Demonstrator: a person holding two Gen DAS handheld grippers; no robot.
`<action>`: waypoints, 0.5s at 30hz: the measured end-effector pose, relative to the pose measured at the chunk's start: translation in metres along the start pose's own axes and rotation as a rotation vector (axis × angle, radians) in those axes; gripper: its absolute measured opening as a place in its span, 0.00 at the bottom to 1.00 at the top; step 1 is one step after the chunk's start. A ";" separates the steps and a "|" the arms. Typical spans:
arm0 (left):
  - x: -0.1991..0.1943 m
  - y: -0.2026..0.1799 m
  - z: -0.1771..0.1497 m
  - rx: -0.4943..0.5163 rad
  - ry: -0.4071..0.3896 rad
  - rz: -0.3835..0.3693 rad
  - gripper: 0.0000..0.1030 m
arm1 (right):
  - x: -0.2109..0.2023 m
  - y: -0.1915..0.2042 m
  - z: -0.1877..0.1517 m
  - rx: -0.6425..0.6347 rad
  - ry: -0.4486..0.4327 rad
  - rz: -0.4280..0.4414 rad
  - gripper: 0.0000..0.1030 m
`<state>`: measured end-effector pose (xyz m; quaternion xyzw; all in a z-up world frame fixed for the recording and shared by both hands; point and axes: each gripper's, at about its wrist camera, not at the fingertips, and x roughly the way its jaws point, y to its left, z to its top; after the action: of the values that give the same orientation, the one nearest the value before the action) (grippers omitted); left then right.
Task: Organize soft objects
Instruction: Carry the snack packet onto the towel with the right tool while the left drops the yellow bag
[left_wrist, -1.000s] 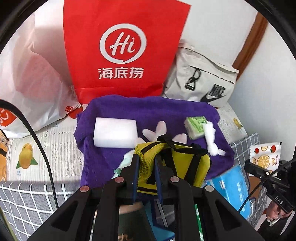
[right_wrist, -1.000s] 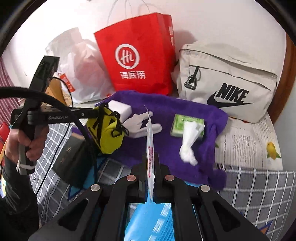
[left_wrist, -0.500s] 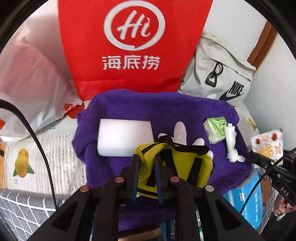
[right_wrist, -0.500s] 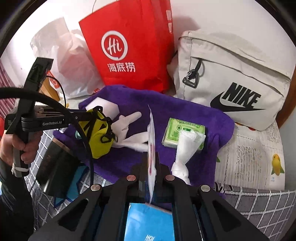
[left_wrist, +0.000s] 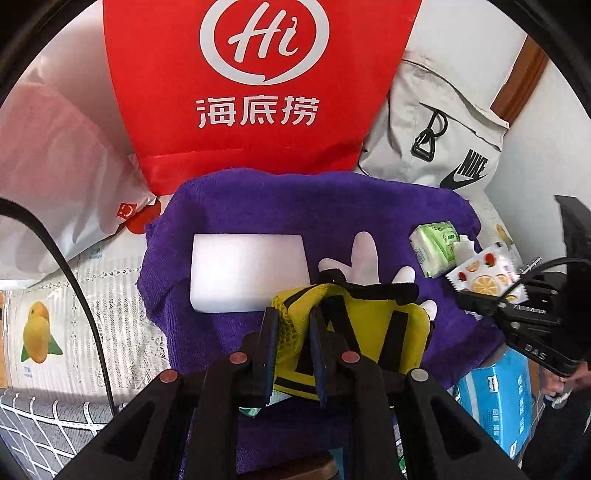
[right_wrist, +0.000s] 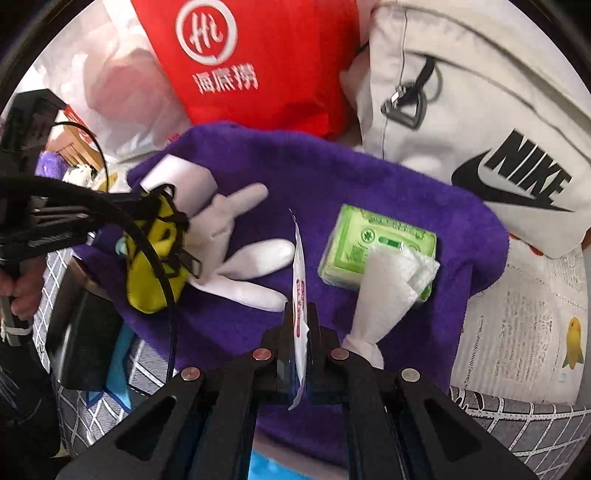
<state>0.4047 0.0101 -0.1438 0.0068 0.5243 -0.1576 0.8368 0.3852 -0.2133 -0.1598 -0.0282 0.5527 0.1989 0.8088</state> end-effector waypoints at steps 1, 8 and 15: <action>0.000 0.000 0.000 -0.001 0.000 -0.004 0.16 | 0.004 -0.002 0.000 0.005 0.016 0.004 0.04; 0.000 0.002 0.000 0.008 0.002 -0.014 0.18 | 0.022 -0.008 0.002 0.014 0.092 0.033 0.04; -0.001 0.002 -0.001 0.017 -0.002 -0.018 0.23 | 0.027 -0.010 0.004 0.010 0.099 0.037 0.07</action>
<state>0.4038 0.0128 -0.1438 0.0092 0.5222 -0.1694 0.8358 0.4004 -0.2135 -0.1841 -0.0239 0.5933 0.2092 0.7770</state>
